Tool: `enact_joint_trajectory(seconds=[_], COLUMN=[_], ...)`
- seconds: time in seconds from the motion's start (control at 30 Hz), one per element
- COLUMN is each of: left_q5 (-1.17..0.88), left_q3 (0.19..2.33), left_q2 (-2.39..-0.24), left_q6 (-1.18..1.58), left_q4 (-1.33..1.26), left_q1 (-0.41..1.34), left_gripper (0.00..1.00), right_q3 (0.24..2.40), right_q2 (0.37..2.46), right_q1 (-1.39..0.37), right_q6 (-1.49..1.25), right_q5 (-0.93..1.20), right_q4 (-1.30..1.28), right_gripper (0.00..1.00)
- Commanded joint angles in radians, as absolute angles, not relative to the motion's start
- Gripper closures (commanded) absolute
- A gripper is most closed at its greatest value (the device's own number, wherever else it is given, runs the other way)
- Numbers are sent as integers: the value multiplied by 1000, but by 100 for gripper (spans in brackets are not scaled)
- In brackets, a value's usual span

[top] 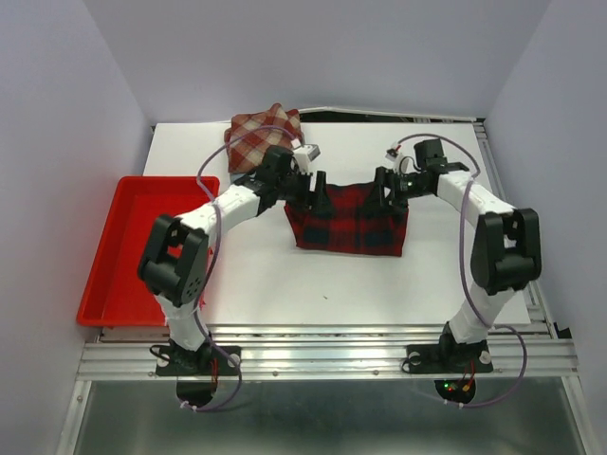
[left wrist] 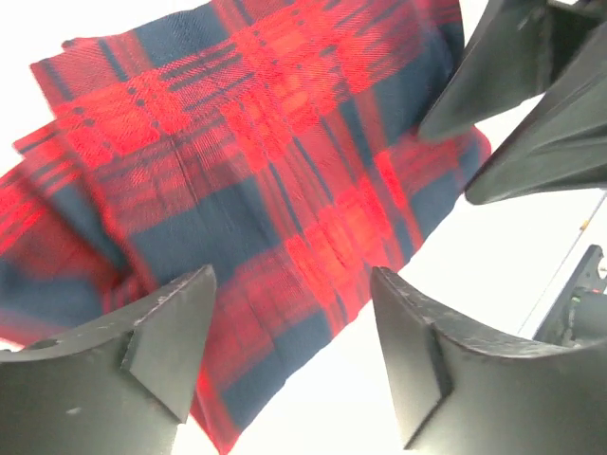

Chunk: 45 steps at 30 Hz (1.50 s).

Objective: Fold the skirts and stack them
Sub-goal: Neatly place the folded skirt to the corner

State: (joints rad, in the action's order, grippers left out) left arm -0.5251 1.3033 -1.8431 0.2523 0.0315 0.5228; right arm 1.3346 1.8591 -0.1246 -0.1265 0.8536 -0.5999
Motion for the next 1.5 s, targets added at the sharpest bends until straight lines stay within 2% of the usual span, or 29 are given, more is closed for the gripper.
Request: enact_joint_trajectory(seconds=[0.0,0.03,0.07,0.13,0.3,0.37,0.5,0.77,1.13,1.47], left_q5=[-386,-374,-370,-333,-267,-300,-317,-330,-353,-339], left_q3=[1275,1261,1209,1140,872,749,648,657,822,867], left_q2=[-1584,-1554,-1519,-1420,-1278,-1244,-1249,-1422,-1715,-1809], left_q6=[239,251,267,329,527,619,718,790,816,813], left_q4=[102,103,91,62,49,8,-83,-210,-296,-301], left_q1=[502,493,482,469,439,407,388,390,449,449], left_gripper=[15,8,1,1,1,1,1,1,2,2], right_q3=[1255,1226,1197,1112,999,954,894,831,810,816], right_q2=[1581,1541,1505,1413,1341,1341,1383,1486,1632,1684], right_q1=[-120,-109,-109,-97,-86,-72,-72,-72,-72,-72], right_q6=[-242,-255,-267,-334,-451,-468,-488,-474,-451,-449], right_q5=[709,677,623,554,255,250,230,238,264,253], right_q4=[-546,-545,-538,-535,-525,-497,-445,-345,-164,-106], right_gripper=[7,0,0,0,0,0,0,0,0,0])
